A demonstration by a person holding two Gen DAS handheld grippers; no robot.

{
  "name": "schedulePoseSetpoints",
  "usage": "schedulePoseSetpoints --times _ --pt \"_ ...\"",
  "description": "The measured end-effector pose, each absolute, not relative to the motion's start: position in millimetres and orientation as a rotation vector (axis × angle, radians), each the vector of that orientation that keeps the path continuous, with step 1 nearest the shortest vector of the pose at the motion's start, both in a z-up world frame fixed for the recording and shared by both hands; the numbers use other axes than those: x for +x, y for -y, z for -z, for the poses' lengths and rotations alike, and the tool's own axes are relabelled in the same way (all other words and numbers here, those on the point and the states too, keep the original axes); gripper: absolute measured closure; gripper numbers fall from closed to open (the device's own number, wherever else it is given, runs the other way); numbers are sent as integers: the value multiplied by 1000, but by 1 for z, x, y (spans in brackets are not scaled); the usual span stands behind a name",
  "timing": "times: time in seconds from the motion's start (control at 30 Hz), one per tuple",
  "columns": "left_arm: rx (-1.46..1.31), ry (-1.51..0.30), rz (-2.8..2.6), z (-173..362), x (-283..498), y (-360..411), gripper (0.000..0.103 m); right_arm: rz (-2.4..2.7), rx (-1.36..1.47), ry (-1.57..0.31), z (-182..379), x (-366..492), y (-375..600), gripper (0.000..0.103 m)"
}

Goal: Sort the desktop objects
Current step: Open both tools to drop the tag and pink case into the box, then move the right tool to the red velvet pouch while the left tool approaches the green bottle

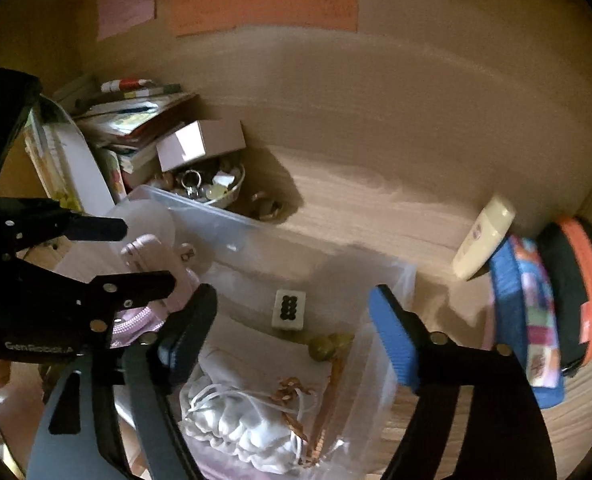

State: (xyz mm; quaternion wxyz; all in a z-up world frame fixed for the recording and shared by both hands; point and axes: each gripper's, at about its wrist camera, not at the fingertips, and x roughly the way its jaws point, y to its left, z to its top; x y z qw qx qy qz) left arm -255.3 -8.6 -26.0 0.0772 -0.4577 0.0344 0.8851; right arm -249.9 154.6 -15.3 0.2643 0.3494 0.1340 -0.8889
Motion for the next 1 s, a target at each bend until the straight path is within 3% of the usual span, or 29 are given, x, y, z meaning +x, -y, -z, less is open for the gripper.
schedulePoseSetpoints --times 0.17,0.23,0.3,0.37,0.7,1.0 --pt "-1337 -140 -2696 13 -239 10 28 2426 870 -364 -6 -238 -160 15" --pt "-1329 -153 -2715 9 -231 12 28 2436 842 -352 -15 -230 -164 7" --pt "-1318 -144 -2727 4 -225 14 19 2448 819 -343 -21 -223 -167 4" --pt "-1286 -124 -2742 -2 -216 17 13 2460 800 -342 -27 -215 -171 3" --pt "-1133 -69 -2811 -31 -155 32 10 2508 765 -295 -39 -176 -195 0" --pt "-1129 -67 -2843 -15 -112 50 9 2545 765 -334 -32 -144 -206 0"
